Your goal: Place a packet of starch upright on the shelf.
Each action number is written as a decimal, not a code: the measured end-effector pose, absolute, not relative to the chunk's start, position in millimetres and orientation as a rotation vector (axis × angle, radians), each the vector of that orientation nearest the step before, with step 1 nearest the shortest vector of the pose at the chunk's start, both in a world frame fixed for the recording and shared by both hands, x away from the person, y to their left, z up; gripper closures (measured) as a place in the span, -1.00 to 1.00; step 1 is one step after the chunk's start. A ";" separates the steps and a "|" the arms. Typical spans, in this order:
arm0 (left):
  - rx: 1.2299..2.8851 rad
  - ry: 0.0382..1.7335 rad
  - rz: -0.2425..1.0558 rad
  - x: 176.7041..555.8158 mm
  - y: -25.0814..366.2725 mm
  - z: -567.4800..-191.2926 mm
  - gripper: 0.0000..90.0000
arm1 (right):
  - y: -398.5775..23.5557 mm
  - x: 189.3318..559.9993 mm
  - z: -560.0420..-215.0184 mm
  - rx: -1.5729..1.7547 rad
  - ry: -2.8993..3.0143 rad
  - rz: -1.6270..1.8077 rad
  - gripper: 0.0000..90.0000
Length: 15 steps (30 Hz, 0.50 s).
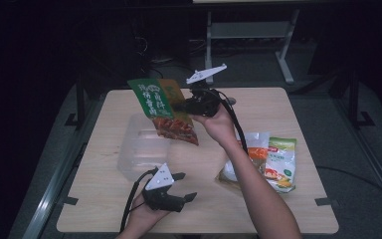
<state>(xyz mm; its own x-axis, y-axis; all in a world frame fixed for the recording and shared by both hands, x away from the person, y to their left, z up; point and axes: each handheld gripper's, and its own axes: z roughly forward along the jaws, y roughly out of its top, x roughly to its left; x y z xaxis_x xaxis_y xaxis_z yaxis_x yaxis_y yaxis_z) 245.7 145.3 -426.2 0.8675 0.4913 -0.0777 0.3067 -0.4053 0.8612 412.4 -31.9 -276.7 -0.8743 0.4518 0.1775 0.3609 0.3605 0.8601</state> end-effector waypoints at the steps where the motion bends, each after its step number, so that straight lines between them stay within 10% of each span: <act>1: 2.030 0.578 0.233 246.7 145.8 -425.9 -0.39 | -27.2 417.1 -276.9 0.752 2.517 1.546 1.00; 15: 2.047 0.561 0.245 245.6 144.3 -425.8 -0.39 | 9.9 441.7 -281.3 0.756 2.491 1.557 1.00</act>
<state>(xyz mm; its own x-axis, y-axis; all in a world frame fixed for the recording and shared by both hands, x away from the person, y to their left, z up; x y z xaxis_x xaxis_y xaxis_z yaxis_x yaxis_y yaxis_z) 245.6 144.3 -425.8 0.8739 0.4832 -0.0532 0.2901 -0.4305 0.8547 441.7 9.9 -281.3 -0.8703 0.4635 0.1664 0.3525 0.3506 0.8676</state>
